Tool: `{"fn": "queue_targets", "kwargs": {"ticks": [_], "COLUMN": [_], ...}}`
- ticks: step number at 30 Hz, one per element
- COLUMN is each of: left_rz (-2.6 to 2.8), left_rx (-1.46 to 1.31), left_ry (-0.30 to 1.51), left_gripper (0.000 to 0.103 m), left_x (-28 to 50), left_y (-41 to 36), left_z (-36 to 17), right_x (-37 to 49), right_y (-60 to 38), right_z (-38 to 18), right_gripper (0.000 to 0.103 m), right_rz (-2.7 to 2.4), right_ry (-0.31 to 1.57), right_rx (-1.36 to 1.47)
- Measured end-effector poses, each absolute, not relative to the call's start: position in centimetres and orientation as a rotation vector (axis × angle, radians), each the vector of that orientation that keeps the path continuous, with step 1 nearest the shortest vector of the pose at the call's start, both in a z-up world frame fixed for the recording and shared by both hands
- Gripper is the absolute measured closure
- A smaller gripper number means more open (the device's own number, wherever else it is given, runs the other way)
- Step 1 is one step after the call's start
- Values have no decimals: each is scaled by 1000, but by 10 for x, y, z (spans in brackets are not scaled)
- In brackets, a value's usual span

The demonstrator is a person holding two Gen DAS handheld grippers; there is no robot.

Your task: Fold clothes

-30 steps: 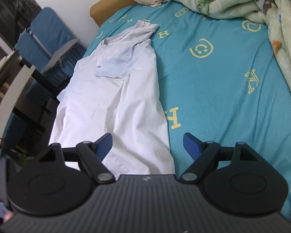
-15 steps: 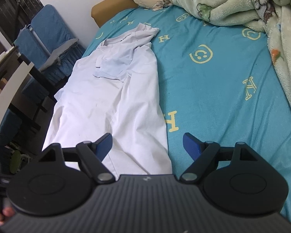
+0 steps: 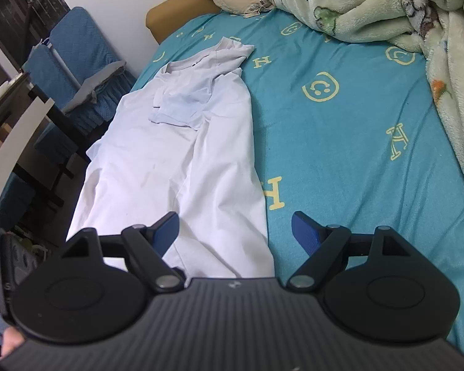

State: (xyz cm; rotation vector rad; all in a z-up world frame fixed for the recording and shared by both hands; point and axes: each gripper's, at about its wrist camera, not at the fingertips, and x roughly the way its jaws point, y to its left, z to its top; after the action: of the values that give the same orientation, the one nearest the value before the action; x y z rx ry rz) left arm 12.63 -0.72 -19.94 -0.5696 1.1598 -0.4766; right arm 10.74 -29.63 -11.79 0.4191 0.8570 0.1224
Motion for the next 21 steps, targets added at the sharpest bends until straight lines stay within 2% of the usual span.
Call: {"fn": "queue_targets", "kwargs": {"ticks": [6, 7, 8, 9, 10, 18, 21], "left_rz": [-577, -589, -600, -608, -612, -653, -556], "left_rx": [-602, -599, -589, -579, -570, -673, -559], "left_ry": [1258, 1268, 1267, 1272, 1282, 1300, 1364], "left_gripper": [44, 53, 73, 84, 101, 102, 102], "left_x": [116, 114, 111, 109, 107, 100, 94], "left_y": [-7, -7, -7, -7, -8, 21, 23], "left_z": [-207, -207, -204, -203, -201, -153, -162], "right_x": [106, 106, 105, 105, 105, 104, 104], "right_y": [-297, -297, -298, -298, -298, -297, -295], "right_z": [-117, -117, -117, -116, -116, -116, -114], "right_gripper": [22, 22, 22, 22, 22, 22, 22], "right_rz": [126, 128, 128, 128, 128, 124, 108], "right_ry": [851, 850, 849, 848, 847, 841, 836], "right_rx": [434, 434, 434, 434, 436, 429, 415]}}
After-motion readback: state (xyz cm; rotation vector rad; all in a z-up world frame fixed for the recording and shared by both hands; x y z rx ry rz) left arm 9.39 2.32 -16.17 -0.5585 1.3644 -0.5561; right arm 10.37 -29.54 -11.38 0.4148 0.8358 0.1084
